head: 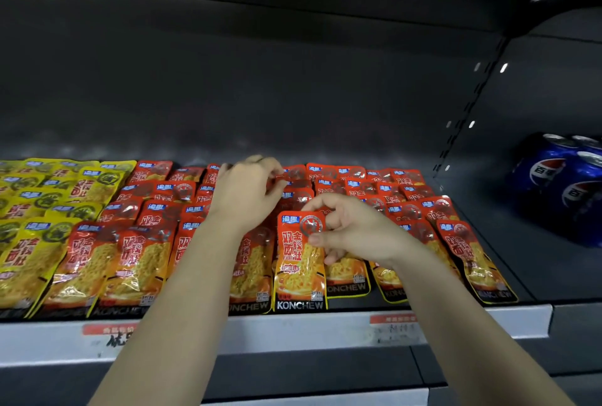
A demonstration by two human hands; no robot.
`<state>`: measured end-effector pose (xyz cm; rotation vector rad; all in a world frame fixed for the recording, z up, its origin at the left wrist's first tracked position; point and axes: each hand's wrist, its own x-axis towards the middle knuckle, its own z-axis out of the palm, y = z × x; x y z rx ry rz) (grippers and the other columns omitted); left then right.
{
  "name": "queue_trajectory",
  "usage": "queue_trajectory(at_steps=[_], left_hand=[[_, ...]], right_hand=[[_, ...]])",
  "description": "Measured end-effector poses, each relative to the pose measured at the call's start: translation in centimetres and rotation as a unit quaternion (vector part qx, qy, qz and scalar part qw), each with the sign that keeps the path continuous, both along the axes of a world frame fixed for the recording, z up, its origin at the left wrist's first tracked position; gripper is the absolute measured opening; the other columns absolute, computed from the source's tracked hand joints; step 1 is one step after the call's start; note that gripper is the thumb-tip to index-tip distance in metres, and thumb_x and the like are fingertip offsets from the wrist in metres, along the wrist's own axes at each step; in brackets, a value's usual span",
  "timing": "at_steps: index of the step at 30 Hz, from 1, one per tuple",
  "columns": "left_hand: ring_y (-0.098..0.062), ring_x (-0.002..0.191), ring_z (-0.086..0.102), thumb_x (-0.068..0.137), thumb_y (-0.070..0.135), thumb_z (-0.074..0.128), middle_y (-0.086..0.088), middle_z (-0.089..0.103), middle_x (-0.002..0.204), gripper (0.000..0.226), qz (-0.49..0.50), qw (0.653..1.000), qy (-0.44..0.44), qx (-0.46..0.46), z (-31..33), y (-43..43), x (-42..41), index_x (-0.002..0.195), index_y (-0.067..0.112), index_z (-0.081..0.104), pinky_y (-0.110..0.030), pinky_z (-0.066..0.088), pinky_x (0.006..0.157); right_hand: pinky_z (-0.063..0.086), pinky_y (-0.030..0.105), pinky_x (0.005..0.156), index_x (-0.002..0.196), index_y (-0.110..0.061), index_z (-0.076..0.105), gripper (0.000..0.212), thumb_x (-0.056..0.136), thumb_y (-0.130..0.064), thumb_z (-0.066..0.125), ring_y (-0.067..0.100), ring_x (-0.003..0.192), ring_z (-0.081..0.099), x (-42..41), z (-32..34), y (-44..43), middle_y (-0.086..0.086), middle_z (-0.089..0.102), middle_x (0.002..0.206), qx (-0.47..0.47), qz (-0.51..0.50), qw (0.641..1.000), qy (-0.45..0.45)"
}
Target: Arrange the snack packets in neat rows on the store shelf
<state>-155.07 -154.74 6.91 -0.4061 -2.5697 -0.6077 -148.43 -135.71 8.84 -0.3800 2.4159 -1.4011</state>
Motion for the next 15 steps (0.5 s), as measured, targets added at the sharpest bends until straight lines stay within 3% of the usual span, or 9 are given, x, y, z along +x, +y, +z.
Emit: queue_trajectory(at_steps=[5, 8, 10, 15], left_hand=[[-0.015, 0.098, 0.062, 0.091, 0.032, 0.059, 0.008, 0.065, 0.104, 0.018, -0.001, 1.0, -0.002, 0.001, -0.05, 0.0, 0.0, 0.106, 0.025, 0.065, -0.04, 0.037, 0.096], [-0.015, 0.099, 0.061, 0.091, 0.032, 0.058, 0.008, 0.065, 0.105, 0.018, 0.001, 1.0, -0.006, 0.004, -0.08, 0.03, 0.02, 0.107, 0.025, 0.064, -0.039, 0.036, 0.097], [-0.015, 0.1, 0.061, 0.092, 0.032, 0.058, 0.007, 0.064, 0.106, 0.019, 0.001, 1.0, -0.009, 0.001, -0.07, 0.03, 0.05, 0.108, 0.025, 0.064, -0.04, 0.036, 0.098], [-0.017, 0.101, 0.061, 0.092, 0.032, 0.056, 0.007, 0.062, 0.109, 0.02, 0.0, 1.0, -0.011, -0.011, 0.81, 0.24, 0.62, 0.111, 0.026, 0.062, -0.04, 0.035, 0.098]], right_hand=[[0.049, 0.023, 0.053, 0.118, -0.021, 0.057, 0.038, 0.084, -0.013, 0.074, 0.006, 0.049, 0.058, -0.23, -0.49, -0.57, -0.005, 0.054, 0.058, 0.047, -0.03, 0.998, 0.04], [0.048, 0.026, 0.059, 0.112, -0.025, 0.063, 0.038, 0.078, -0.019, 0.08, 0.0, 0.054, 0.054, -0.41, -0.95, -0.82, -0.006, 0.059, 0.073, 0.1, -0.035, 0.989, 0.106], [0.045, 0.021, 0.061, 0.102, -0.028, 0.064, 0.035, 0.073, -0.023, 0.084, -0.002, 0.06, 0.052, -0.34, -0.81, -0.87, -0.01, 0.06, 0.083, 0.127, -0.051, 0.982, 0.132], [0.037, 0.024, 0.067, 0.099, -0.027, 0.051, 0.05, 0.065, -0.03, 0.088, -0.002, 0.077, 0.044, 0.29, -0.14, -1.06, -0.014, 0.047, 0.093, 0.178, -0.114, 0.961, 0.177]])
